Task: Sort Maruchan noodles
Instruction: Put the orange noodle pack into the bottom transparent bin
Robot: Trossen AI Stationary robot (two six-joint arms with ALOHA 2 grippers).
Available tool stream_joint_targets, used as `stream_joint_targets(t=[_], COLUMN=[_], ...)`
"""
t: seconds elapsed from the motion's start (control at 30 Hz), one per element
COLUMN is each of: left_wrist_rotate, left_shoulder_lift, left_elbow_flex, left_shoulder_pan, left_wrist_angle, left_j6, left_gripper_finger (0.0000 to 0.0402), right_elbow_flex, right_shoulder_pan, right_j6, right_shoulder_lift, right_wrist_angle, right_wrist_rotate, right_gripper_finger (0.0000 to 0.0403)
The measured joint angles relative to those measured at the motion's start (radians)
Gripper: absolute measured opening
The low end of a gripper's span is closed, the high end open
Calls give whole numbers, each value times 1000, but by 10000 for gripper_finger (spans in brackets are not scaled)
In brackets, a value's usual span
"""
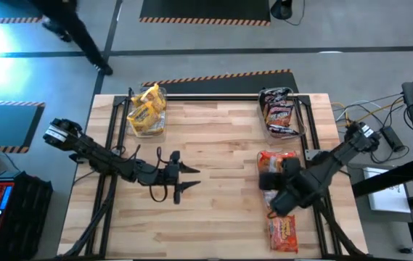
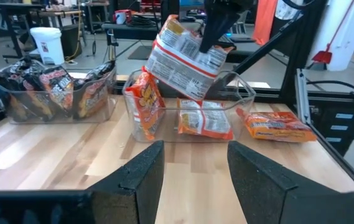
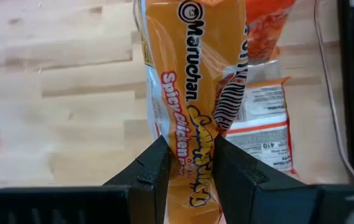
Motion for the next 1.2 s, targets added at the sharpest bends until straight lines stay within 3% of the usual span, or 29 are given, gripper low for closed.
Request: stream_joint_targets(t=[0.33,0.63,0.93,1.2], left_wrist_rotate=[1,1,2,3], left_shoulder_lift=[0,0,0,0], left_elbow_flex=[0,0,0,0], left_shoulder_pan=[4,4,4,3], left_wrist_angle=[-48,-118,-181,-186], left_j6=[9,6,-37,-46], left_gripper_finger=[160,160,160,160], right_elbow_flex=[1,1,1,0], right_shoulder_pan=[-130,-135,-128,-160], right_j6=[20,31,67,66], right_shoulder_lift=[20,59,84,91], right_wrist_angle=[9,65,8,3], right_wrist_rotate=[-106,-176,-343,-330], right_gripper_finger=[95,95,96,96])
